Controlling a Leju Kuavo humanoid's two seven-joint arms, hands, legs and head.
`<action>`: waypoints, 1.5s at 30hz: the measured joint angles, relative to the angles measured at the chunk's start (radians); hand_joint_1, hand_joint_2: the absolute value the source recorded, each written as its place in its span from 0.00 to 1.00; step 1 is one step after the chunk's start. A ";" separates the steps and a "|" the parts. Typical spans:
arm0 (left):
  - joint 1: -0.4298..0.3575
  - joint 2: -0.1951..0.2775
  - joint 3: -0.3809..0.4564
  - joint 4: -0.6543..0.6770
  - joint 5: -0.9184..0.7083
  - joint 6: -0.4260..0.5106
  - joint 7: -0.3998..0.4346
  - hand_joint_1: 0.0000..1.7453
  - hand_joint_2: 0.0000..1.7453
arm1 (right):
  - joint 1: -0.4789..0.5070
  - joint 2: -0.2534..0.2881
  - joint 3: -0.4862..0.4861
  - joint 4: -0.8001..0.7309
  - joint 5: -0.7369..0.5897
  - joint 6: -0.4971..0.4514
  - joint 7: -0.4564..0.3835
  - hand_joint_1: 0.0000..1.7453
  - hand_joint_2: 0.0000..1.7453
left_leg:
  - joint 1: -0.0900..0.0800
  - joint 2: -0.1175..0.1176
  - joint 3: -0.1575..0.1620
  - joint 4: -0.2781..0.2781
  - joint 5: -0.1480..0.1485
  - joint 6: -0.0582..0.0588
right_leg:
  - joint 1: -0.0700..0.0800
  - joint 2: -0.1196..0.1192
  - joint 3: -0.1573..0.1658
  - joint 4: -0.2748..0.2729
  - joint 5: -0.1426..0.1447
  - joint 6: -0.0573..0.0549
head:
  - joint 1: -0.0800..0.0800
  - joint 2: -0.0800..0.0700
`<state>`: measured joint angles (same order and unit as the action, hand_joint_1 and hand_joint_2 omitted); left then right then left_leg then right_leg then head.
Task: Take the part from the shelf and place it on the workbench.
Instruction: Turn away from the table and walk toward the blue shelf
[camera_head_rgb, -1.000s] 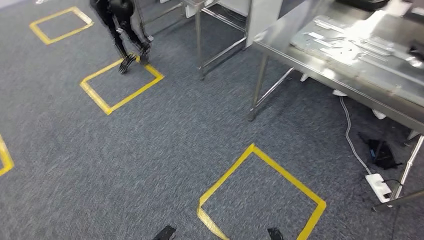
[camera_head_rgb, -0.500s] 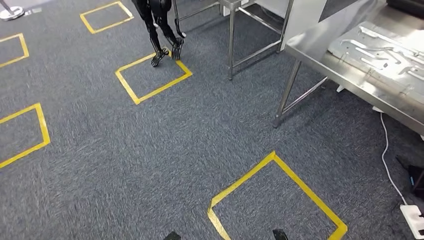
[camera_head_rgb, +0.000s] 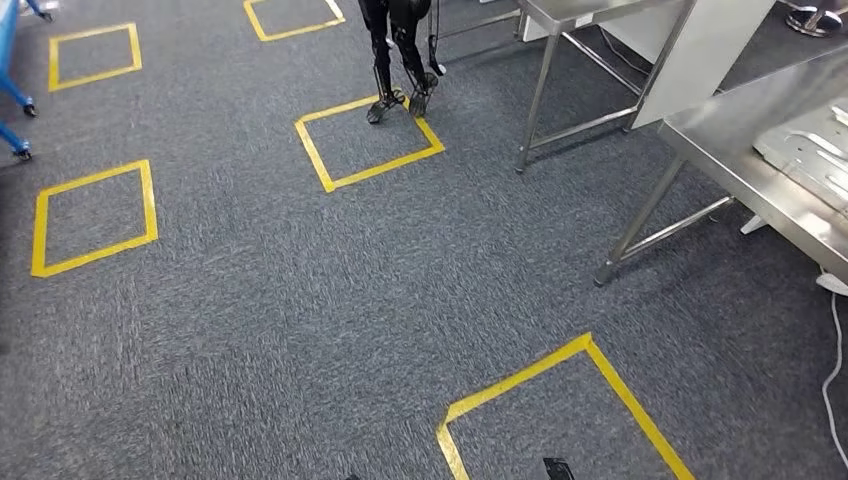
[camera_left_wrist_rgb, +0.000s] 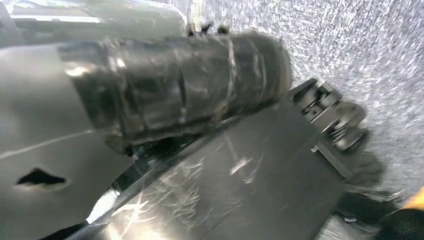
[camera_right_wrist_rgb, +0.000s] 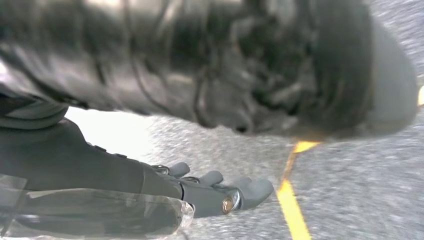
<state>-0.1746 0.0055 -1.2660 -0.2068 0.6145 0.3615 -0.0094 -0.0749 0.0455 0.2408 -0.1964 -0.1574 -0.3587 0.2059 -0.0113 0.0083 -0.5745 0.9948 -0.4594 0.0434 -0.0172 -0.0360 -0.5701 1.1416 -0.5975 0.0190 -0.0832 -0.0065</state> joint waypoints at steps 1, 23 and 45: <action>0.000 -0.011 -0.017 0.000 -0.035 -0.009 0.027 0.00 0.00 | 0.001 0.003 -0.007 0.000 -0.012 -0.011 -0.001 0.00 0.00 | 0.000 -0.012 0.000 0.000 0.000 0.004 | 0.000 0.018 -0.034 0.066 -0.028 0.000 | 0.001 0.000; -0.036 -0.066 -0.107 0.004 -0.244 -0.151 0.349 0.00 0.00 | 0.006 0.044 0.016 0.002 0.112 -0.001 -0.004 0.00 0.00 | 0.021 -0.023 -0.105 0.264 -0.099 -0.072 | -0.023 -0.025 0.050 -0.120 0.077 -0.023 | -0.012 0.000; -0.021 -0.080 -0.107 0.012 -0.272 -0.180 0.323 0.00 0.00 | 0.001 0.042 0.175 -0.001 0.207 0.066 -0.015 0.00 0.00 | -0.001 -0.111 0.051 0.010 -0.064 -0.033 | 0.019 0.065 0.002 -0.162 0.167 -0.065 | -0.003 0.000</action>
<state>-0.1959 -0.0750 -1.3729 -0.1948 0.3425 0.1817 0.3138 -0.0738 0.0874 0.4156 -0.1978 0.0497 -0.2928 0.1906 -0.0125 -0.1027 -0.5230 1.0052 -0.5236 0.0100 0.0015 0.0295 -0.5677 0.9795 -0.4306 -0.0463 -0.0867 -0.0065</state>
